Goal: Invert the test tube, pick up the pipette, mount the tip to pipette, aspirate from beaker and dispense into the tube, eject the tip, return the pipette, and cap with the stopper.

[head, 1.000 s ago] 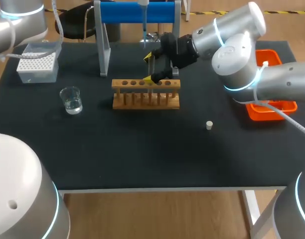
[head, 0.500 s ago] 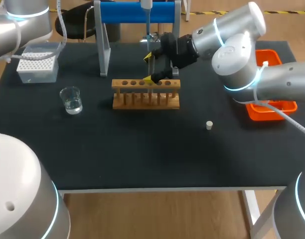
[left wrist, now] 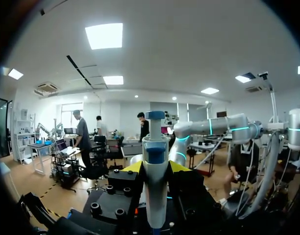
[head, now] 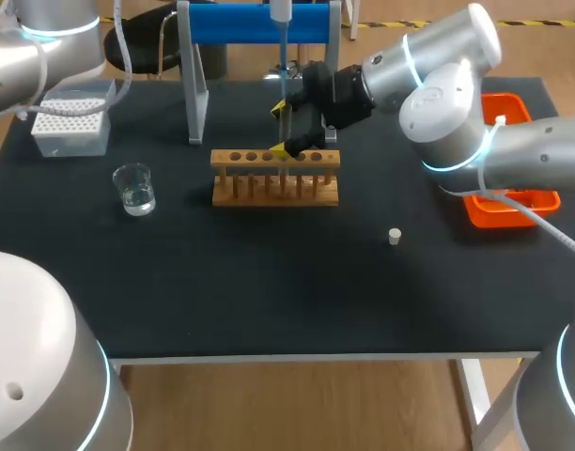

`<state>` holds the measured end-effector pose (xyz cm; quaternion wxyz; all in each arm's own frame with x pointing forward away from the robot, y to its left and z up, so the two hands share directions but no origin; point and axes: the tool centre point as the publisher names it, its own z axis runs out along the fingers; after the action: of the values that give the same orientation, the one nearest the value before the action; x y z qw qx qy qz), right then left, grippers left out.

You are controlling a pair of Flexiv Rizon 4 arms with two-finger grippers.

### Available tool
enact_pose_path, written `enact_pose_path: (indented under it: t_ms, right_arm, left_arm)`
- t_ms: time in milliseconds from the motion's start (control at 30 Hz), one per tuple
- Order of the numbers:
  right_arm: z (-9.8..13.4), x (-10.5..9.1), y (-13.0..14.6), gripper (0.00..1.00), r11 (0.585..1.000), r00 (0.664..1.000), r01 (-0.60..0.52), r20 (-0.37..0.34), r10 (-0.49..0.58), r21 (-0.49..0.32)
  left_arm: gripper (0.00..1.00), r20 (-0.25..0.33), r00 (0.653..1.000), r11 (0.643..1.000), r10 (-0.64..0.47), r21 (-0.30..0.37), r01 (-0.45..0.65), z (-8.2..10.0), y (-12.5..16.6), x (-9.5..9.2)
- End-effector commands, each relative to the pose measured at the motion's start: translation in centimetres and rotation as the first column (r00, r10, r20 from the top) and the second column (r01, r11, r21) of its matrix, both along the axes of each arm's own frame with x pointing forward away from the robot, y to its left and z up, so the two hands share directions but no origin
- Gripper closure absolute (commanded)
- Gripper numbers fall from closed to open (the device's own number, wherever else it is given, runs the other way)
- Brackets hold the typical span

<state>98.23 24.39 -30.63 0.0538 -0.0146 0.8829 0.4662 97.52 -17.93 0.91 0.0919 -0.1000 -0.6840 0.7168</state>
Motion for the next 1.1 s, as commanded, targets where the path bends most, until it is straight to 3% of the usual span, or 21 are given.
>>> enact_pose_path:
  t_ms: [33,1100]
  right_arm:
    - [0.1,0.1,-0.1,0.0,1.0,1.0,-0.003,-0.003,0.003,-0.004]
    - [0.1,0.1,-0.1,0.0,1.0,1.0,-0.003,-0.003,0.003,-0.004]
  left_arm:
    - [1.0,-0.003,1.0,1.0,-0.014,-0.002,0.014,-0.2,-0.1,0.5]
    - [1.0,-0.027,1.0,1.0,-0.014,0.001,0.014,-1.6,-0.2,0.7]
